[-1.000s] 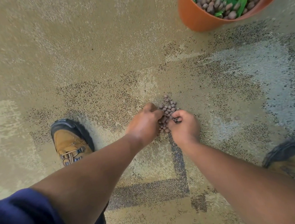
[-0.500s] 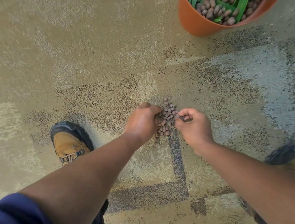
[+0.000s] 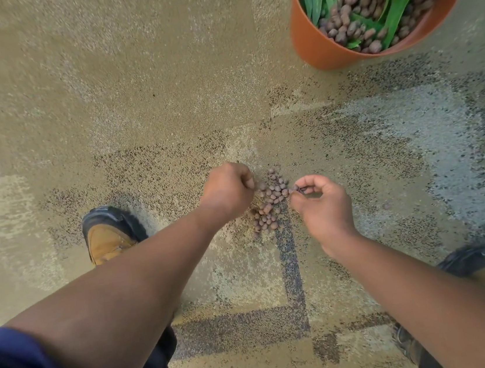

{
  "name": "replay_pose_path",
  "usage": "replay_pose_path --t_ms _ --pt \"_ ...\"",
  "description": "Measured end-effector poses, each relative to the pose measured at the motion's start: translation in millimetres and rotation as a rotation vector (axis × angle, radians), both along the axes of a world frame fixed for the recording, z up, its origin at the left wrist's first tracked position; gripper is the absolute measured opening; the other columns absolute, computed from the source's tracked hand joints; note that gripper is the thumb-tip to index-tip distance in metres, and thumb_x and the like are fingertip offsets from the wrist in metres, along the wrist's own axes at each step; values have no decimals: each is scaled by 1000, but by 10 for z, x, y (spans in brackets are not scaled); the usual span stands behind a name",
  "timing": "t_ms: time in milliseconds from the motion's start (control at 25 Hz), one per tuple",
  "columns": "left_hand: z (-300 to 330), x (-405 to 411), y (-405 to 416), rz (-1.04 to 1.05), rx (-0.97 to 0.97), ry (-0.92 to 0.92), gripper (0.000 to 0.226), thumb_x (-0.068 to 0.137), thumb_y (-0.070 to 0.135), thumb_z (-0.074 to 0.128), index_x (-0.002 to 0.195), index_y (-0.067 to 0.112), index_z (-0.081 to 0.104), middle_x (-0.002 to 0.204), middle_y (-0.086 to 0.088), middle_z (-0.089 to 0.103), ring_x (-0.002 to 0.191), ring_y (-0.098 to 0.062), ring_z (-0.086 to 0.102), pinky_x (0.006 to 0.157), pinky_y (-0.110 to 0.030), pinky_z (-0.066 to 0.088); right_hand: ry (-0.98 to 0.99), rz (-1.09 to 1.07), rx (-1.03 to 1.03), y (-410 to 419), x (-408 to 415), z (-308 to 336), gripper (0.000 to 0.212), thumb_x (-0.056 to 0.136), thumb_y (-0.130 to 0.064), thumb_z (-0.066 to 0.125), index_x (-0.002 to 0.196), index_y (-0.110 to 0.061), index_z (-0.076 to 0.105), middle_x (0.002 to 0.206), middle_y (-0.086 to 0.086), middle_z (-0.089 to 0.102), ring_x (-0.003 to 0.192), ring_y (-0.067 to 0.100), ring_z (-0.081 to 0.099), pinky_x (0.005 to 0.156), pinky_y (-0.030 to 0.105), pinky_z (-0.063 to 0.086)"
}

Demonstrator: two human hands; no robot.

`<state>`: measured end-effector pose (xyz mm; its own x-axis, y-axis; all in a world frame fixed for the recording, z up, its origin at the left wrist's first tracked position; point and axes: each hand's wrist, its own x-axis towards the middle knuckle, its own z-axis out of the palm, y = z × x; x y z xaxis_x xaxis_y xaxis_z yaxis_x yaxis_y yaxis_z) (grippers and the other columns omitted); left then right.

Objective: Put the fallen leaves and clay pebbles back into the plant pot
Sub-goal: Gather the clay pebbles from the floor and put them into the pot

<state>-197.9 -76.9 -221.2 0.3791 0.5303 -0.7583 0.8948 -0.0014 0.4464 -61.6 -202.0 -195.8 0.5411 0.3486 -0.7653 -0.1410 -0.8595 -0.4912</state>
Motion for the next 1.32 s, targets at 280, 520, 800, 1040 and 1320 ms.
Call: replay_pose_path --t_ms 280,520,800,1040,1320 --pt "821 833 505 253 208 -578 23 84 0 72 72 18 66 76 -1 72 70 -17 71 65 -32 62 -219 -175 438 695 589 692 23 89 1 73 93 -22 69 94 -6 73 72 -1 68 68 17 57" --pt "860 1690 1031 -93 606 -624 14 75 1 62 81 10 71 80 -2 72 76 -19 66 63 -32 52 -584 116 441 1177 1341 599 18 86 -14 71 95 -30 71 104 2 73 60 -3 59 62 17 54" --pt "623 1667 1002 -130 625 -621 17 77 9 66 92 5 64 106 -10 66 93 -30 63 72 -43 53 -669 246 443 1135 1382 309 31 94 -10 68 125 -13 68 124 0 52 73 -2 57 71 9 50" --pt "493 1605 811 -106 722 -739 15 93 9 58 89 -2 66 109 -18 66 95 -33 65 67 -47 55 -775 242 527 1118 1151 233 31 96 1 47 121 1 66 133 21 50 115 15 53 102 15 46" --pt "293 688 248 -257 677 -418 49 91 7 64 134 22 45 150 -18 41 138 -37 35 117 -56 32 -632 406 475 468 490 120 29 92 0 61 120 -9 63 134 17 47 113 14 54 98 27 53"
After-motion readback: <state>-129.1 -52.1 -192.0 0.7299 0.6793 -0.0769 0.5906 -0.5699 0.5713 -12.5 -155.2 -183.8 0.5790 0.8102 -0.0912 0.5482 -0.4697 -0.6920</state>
